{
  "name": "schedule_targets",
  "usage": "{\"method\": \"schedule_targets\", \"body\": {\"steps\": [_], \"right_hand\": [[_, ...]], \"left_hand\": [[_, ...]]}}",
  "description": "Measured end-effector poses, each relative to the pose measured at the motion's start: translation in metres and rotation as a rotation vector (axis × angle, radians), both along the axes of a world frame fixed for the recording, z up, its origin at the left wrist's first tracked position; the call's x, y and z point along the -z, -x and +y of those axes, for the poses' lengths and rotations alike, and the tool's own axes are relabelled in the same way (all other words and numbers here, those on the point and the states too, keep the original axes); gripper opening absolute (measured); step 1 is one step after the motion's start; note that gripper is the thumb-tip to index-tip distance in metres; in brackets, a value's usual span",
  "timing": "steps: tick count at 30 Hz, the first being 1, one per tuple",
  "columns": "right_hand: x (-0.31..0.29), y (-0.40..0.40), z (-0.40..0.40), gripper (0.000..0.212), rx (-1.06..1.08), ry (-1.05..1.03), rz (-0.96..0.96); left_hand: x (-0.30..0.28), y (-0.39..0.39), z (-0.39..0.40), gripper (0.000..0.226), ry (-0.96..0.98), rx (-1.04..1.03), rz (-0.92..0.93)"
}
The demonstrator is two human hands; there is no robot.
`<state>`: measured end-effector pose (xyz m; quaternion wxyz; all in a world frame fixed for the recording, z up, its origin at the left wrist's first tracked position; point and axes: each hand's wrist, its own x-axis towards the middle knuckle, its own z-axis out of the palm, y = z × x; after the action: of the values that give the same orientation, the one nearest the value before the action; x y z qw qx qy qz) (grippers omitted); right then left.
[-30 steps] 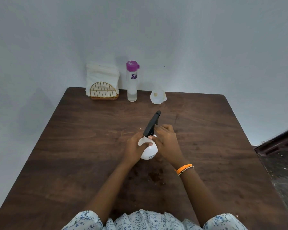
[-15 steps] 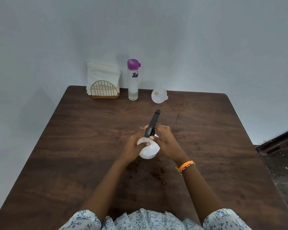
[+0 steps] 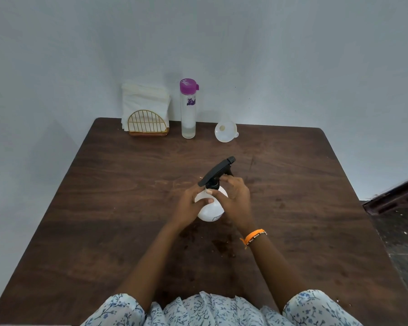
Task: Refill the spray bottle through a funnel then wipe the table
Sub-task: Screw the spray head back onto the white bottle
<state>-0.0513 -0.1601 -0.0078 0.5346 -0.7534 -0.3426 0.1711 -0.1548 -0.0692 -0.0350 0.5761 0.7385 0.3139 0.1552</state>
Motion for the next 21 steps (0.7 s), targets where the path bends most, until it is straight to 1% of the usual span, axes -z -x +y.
{"method": "schedule_targets", "body": {"steps": [2,4,7,11,13,15,17,18,20,21], "right_hand": [[0.003,0.01,0.002,0.031,0.115,-0.031,0.053],[0.006,0.016,0.005,0.033,0.167,-0.065,0.081],[0.005,0.022,0.01,0.036,0.189,-0.096,0.139],[0.001,0.022,0.009,0.041,0.187,-0.066,0.117],[0.0,0.021,0.009,0.038,0.145,-0.054,0.069],[0.002,0.018,0.007,0.038,0.087,-0.032,-0.023],[0.004,0.012,0.004,0.03,0.017,0.023,-0.122],[0.005,0.009,0.003,0.03,-0.018,0.063,-0.17],[0.004,0.005,-0.001,0.044,-0.074,0.12,-0.222],[0.003,0.002,-0.002,0.047,-0.098,0.135,-0.239]], "left_hand": [[-0.001,-0.001,-0.001,0.034,-0.047,0.0,0.01],[-0.001,-0.001,-0.003,0.033,-0.064,-0.016,0.021],[0.0,-0.002,-0.006,0.034,-0.067,-0.052,0.045],[-0.002,-0.003,-0.008,0.033,-0.071,-0.059,0.054],[-0.001,-0.003,-0.008,0.031,-0.066,-0.063,0.054],[0.0,-0.002,-0.007,0.03,-0.051,-0.059,0.024],[0.0,-0.001,-0.006,0.029,-0.04,-0.053,-0.01],[0.001,0.0,-0.006,0.029,-0.046,-0.044,-0.01],[0.004,-0.001,-0.004,0.036,-0.061,-0.038,0.011],[0.006,0.0,-0.003,0.04,-0.054,-0.042,0.025]]}}
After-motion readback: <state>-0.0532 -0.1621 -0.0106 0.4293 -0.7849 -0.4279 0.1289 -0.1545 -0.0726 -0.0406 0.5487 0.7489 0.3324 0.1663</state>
